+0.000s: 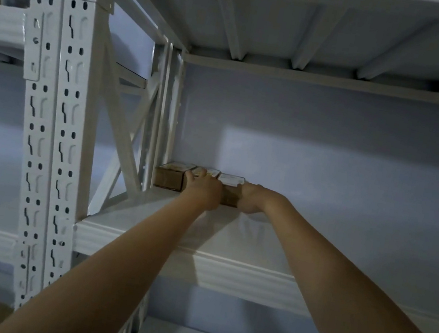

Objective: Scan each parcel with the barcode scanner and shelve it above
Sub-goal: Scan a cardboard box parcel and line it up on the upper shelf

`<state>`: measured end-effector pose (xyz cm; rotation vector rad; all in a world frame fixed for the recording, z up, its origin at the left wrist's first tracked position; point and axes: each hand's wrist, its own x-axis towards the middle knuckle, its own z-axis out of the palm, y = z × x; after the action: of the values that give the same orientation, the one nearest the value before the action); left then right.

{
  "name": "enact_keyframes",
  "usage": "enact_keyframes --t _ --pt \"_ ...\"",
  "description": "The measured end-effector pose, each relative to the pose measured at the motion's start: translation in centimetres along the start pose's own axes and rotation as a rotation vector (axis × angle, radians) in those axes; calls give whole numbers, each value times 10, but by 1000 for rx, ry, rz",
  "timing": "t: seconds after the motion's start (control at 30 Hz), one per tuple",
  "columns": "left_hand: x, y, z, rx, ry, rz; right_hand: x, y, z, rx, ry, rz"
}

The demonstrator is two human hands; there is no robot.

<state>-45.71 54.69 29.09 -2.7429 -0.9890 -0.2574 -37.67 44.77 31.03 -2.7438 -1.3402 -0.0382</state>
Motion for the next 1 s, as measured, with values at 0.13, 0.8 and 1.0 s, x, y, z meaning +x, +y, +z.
enact_keyframes --t 0.13,0.8,1.0 --pt "8 -2 0 45 -48 8 16 0 1 -10 2 -6" --pt "16 -13 14 -264 13 41 22 2 16 192 222 53" --pt "0 -8 -6 -377 106 97 -16 4 5 241 348 3"
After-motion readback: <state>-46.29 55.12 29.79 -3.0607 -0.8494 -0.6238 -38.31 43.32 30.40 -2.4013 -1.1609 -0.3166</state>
